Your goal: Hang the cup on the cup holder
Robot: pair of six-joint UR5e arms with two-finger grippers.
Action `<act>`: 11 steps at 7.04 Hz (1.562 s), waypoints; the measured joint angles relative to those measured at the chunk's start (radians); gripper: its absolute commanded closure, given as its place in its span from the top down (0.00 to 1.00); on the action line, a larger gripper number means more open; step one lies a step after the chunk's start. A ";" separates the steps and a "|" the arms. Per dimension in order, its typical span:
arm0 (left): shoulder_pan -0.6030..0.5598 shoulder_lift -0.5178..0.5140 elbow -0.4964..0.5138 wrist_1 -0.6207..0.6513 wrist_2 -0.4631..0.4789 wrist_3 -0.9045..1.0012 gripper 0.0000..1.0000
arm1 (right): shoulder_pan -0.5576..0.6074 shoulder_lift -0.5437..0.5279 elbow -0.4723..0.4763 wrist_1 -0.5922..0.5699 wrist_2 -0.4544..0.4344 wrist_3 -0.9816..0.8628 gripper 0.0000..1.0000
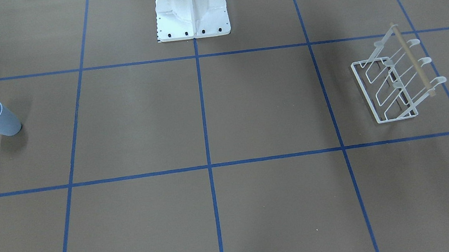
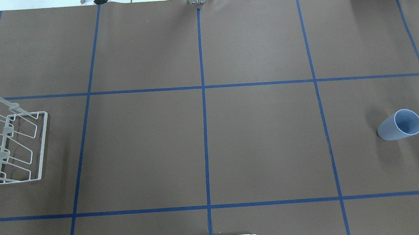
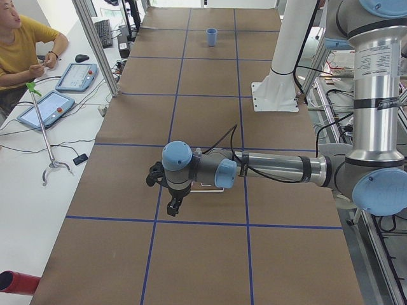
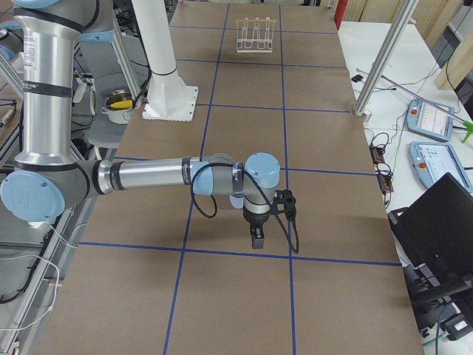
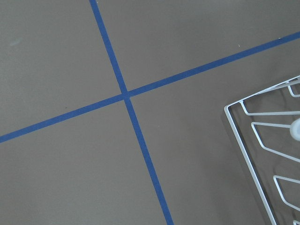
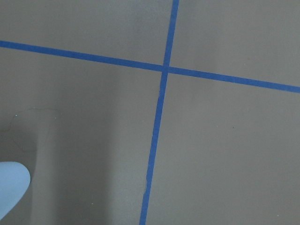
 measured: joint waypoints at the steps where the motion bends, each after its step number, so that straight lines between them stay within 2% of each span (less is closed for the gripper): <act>1: 0.000 0.000 -0.002 0.000 0.000 0.001 0.99 | 0.000 0.000 0.000 0.000 0.000 0.000 1.00; 4: 0.000 -0.002 -0.023 -0.001 0.000 0.005 0.99 | -0.004 0.016 0.004 0.002 0.000 0.000 1.00; 6: -0.003 -0.026 -0.031 -0.001 0.001 -0.001 0.99 | -0.005 0.085 0.008 0.004 0.003 0.002 1.00; 8: -0.012 -0.047 -0.036 -0.001 0.001 -0.002 0.99 | -0.006 0.143 0.008 0.042 0.022 0.004 1.00; 11: -0.036 -0.054 -0.062 -0.026 -0.001 -0.005 0.99 | -0.060 0.154 0.024 0.118 0.061 0.006 1.00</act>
